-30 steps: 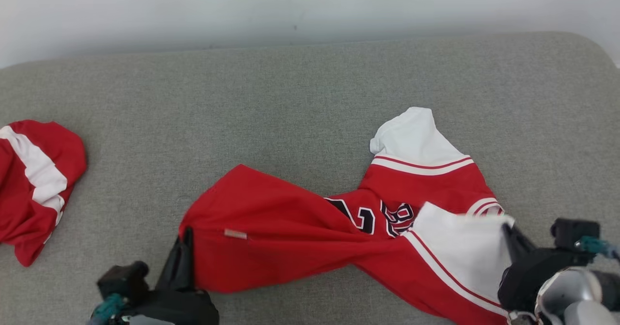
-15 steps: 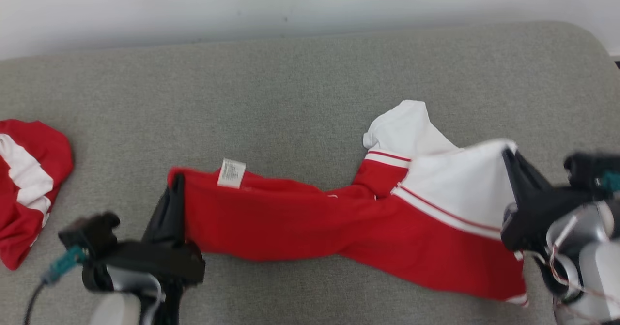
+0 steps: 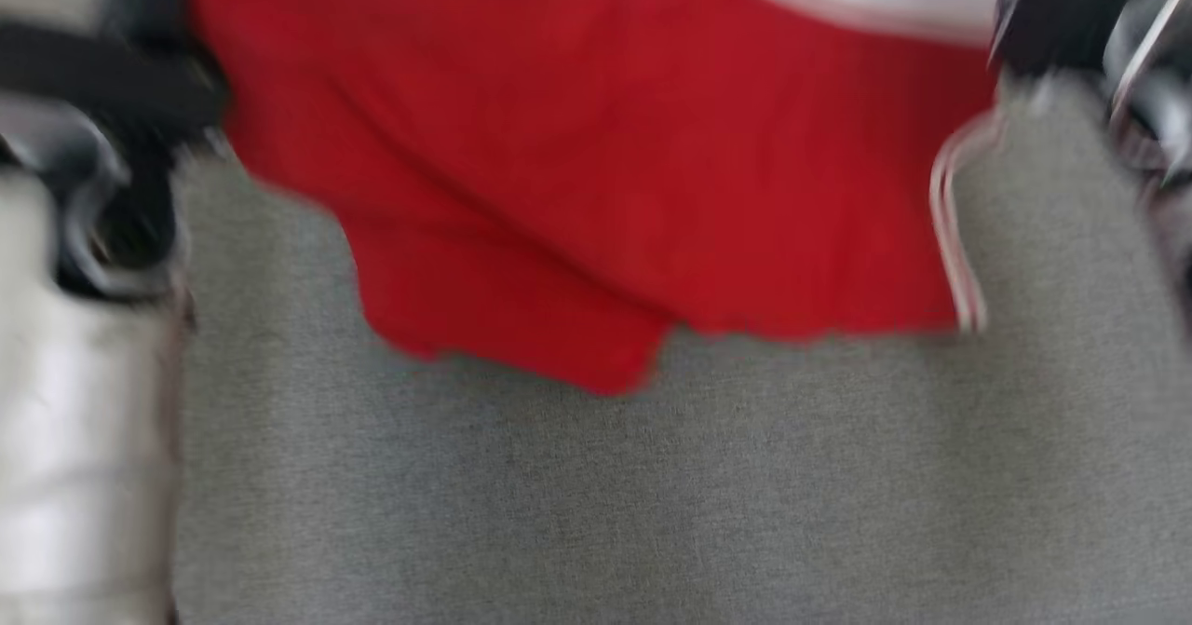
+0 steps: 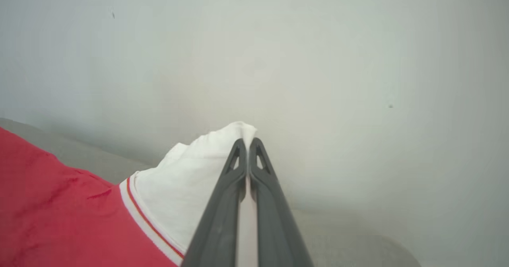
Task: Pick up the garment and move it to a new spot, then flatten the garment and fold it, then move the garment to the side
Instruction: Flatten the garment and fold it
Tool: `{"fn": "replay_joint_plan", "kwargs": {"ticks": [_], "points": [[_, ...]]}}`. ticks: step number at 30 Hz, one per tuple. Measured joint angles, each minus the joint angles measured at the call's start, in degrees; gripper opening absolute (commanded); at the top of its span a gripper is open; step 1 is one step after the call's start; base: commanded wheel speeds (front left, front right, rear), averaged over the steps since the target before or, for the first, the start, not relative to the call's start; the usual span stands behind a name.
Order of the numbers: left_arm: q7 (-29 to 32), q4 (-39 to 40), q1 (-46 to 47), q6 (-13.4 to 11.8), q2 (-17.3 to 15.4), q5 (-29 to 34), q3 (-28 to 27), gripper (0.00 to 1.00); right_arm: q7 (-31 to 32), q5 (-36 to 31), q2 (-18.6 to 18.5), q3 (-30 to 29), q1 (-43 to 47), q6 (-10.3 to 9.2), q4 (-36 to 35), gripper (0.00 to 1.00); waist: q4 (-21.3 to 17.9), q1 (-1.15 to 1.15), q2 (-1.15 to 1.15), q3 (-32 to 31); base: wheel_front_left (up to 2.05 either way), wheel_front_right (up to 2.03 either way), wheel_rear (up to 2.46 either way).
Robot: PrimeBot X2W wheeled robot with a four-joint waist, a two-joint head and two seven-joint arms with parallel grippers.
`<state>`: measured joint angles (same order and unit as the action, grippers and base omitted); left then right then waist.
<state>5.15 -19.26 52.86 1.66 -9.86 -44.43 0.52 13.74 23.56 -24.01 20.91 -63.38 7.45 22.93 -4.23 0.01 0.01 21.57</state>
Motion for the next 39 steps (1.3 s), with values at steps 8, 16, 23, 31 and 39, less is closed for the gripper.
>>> {"fn": "replay_joint_plan", "kwargs": {"ticks": [8,16,23,31,39], "points": [[-2.93,-3.03,19.51,-1.0,-3.16,0.66,-2.88,0.0,-14.23,-3.27,4.3,-4.26,-24.35,0.01,8.46,0.0,-1.7,0.01,0.0,7.01,0.0,0.0,0.0],[-11.81,-4.33,31.33,1.71,-3.87,3.1,-2.37,0.0,-27.42,-12.95,4.81,-8.81,-37.88,0.01,10.54,0.0,-3.41,-0.01,-0.01,10.9,0.0,0.0,0.0],[-16.58,-6.06,32.28,4.07,-3.42,3.44,-1.09,0.0,-28.86,-17.51,5.26,-11.38,-39.04,0.01,4.89,0.0,-3.29,-0.02,-0.01,12.87,0.0,0.0,0.0],[-19.35,-9.58,21.78,5.44,-3.8,4.04,2.14,0.0,-28.83,-16.05,4.89,-3.24,-24.55,0.02,6.73,0.0,-2.78,0.0,-0.01,14.42,0.0,0.0,0.0],[-20.06,-5.41,7.09,5.82,-4.45,-0.37,6.94,0.0,-28.52,-8.39,-1.71,3.35,-7.85,0.01,3.01,0.0,-2.11,-0.02,-0.01,11.45,0.0,0.0,0.0]]}}
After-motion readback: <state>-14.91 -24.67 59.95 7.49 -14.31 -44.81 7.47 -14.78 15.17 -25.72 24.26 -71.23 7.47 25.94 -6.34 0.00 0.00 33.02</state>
